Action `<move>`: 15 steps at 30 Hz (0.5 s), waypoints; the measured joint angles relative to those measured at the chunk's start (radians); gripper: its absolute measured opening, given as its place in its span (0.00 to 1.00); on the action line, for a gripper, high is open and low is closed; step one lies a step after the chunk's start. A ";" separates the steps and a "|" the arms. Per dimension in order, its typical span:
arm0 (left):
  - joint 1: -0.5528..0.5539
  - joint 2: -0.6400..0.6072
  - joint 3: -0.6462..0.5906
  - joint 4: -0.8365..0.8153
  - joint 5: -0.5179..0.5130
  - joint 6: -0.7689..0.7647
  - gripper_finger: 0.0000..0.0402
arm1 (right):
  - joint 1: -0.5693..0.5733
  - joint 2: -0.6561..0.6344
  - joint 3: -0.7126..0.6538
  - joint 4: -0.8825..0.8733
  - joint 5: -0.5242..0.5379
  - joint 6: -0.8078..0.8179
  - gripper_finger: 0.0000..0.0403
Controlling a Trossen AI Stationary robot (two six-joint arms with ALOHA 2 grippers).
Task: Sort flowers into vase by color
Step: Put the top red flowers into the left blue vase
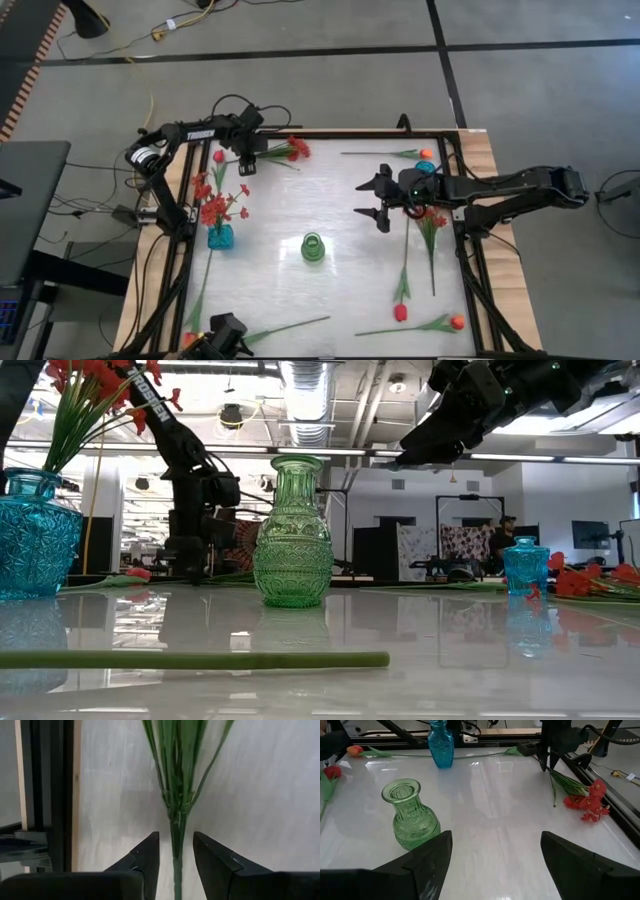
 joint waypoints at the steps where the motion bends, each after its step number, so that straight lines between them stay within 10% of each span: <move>1: 0.000 0.000 0.000 0.003 0.000 0.000 0.27 | 0.000 0.000 0.000 0.000 0.000 0.000 0.82; 15: 0.000 0.000 0.000 -0.003 0.006 0.002 0.03 | 0.000 0.000 0.000 0.000 0.000 -0.008 0.82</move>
